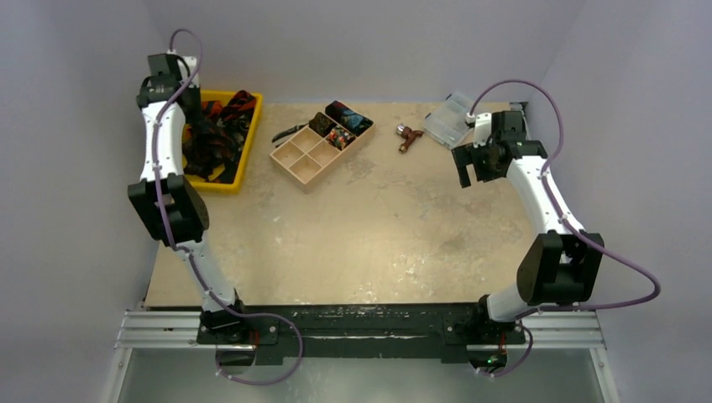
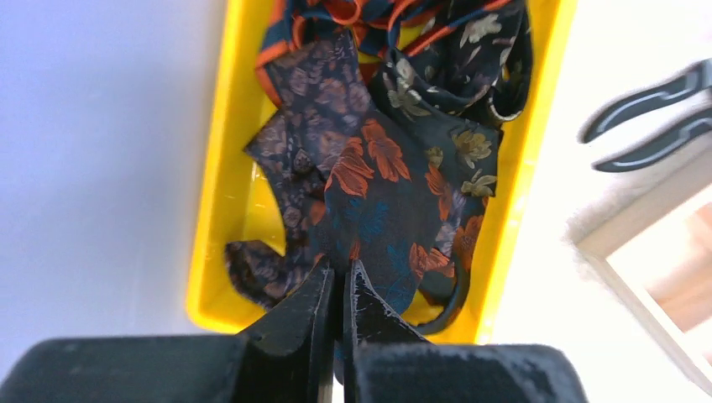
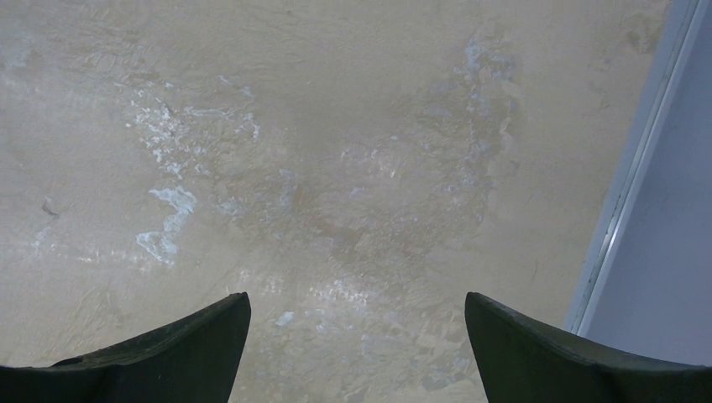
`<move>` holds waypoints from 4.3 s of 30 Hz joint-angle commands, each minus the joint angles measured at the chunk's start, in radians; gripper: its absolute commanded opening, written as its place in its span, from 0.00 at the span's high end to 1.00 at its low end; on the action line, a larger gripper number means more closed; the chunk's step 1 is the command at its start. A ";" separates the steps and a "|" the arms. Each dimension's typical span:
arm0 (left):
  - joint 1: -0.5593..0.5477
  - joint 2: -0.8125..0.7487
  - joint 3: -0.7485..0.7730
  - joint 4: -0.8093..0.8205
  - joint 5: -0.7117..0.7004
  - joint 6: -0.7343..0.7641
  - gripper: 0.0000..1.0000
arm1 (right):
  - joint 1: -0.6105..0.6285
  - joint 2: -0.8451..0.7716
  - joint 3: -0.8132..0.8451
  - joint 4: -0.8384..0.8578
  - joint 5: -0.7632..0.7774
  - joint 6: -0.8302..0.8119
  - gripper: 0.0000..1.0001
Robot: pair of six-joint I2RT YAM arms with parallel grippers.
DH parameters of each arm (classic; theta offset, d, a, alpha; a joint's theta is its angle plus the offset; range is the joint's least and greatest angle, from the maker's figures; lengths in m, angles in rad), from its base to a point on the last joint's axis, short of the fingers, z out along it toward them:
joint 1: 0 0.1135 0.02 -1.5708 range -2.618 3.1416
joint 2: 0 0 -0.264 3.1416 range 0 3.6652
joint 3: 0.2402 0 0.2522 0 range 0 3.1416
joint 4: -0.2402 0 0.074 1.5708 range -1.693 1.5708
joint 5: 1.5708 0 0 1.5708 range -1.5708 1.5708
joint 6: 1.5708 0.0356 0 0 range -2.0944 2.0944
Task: Roll the ties
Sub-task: Pick up the tie from the bin, then place the tie at the center of the board, then flatten out the tie at the center of the board.
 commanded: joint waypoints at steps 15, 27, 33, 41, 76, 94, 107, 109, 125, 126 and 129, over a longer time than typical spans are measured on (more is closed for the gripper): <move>-0.003 -0.490 0.101 -0.055 0.396 -0.103 1.00 | -0.001 -0.144 -0.010 0.017 -0.117 -0.015 0.02; -0.119 -0.619 0.257 -0.032 0.622 -0.245 1.00 | -0.002 -0.176 0.021 0.021 -0.195 -0.031 0.02; -0.206 -0.673 0.295 0.067 0.808 -0.373 1.00 | -0.001 -0.190 0.057 -0.002 -0.207 -0.031 0.02; -0.277 -0.641 0.372 0.307 1.006 -0.811 1.00 | -0.001 -0.231 0.067 -0.019 -0.226 -0.030 0.02; -0.751 -0.603 0.052 -0.029 0.807 -0.225 1.00 | -0.045 -0.276 0.063 -0.082 -0.137 0.054 0.02; -0.580 -0.914 -0.819 -0.212 0.694 0.549 0.12 | -0.043 -0.404 -0.167 -0.226 -0.245 -0.331 0.03; -0.566 -1.239 -1.350 -0.130 0.564 0.941 0.09 | 0.399 -0.300 -0.385 0.204 -0.047 -0.375 0.02; -0.573 -1.212 -1.353 -0.104 0.562 0.929 0.08 | 0.444 -0.274 -0.401 0.257 -0.027 -0.373 0.02; -1.009 -1.014 -1.495 0.239 0.252 0.819 0.08 | 0.554 -0.146 -0.562 0.523 0.084 -0.442 0.02; -1.032 -1.006 -1.515 0.260 0.232 0.830 0.08 | 0.554 -0.134 -0.573 0.544 0.099 -0.442 0.02; -1.068 -0.990 -1.556 0.314 0.196 0.856 0.14 | 0.555 -0.096 -0.591 0.572 0.119 -0.446 0.02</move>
